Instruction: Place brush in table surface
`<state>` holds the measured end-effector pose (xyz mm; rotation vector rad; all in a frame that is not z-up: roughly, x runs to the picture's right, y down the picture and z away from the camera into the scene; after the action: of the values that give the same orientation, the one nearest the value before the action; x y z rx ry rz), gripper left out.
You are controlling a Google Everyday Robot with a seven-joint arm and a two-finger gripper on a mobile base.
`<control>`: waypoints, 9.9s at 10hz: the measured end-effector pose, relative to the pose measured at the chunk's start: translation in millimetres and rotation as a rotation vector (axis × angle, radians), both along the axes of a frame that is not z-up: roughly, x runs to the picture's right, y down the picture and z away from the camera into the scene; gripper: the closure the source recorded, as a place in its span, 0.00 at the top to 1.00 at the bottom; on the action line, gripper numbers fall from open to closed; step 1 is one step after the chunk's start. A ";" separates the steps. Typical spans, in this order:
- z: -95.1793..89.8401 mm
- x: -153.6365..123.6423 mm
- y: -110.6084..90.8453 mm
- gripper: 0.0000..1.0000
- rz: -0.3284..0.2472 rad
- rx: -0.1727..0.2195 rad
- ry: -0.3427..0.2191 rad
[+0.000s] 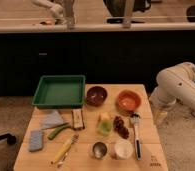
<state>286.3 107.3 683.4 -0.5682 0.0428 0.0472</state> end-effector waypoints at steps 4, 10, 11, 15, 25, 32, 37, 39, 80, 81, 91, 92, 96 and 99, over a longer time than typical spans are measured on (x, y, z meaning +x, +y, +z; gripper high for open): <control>-0.1 0.4 0.1 0.80 0.001 0.001 0.000; 24.3 3.1 23.1 0.80 0.308 -0.044 0.180; 24.3 3.7 23.4 0.80 0.344 -0.046 0.205; 22.8 1.5 27.4 0.80 0.566 -0.051 0.374; 38.0 -4.6 41.4 0.80 0.836 -0.097 0.549; 43.3 -10.8 52.5 0.80 1.097 -0.150 0.691; 72.6 -46.7 75.4 0.80 1.068 -0.187 0.774; 81.1 -57.2 76.5 0.80 1.045 -0.190 0.790; 178.0 -37.2 92.1 0.00 1.083 -0.473 0.639; 176.9 -36.0 92.0 0.00 1.084 -0.473 0.640; 96.9 -1.8 21.4 0.00 1.218 -0.316 0.495; 88.7 4.3 16.3 0.00 1.228 -0.292 0.486; 53.6 5.5 5.7 0.00 1.193 -0.220 0.445; 22.8 0.6 0.5 0.00 1.164 -0.174 0.402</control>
<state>286.8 107.8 706.2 -0.6869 0.1032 1.3011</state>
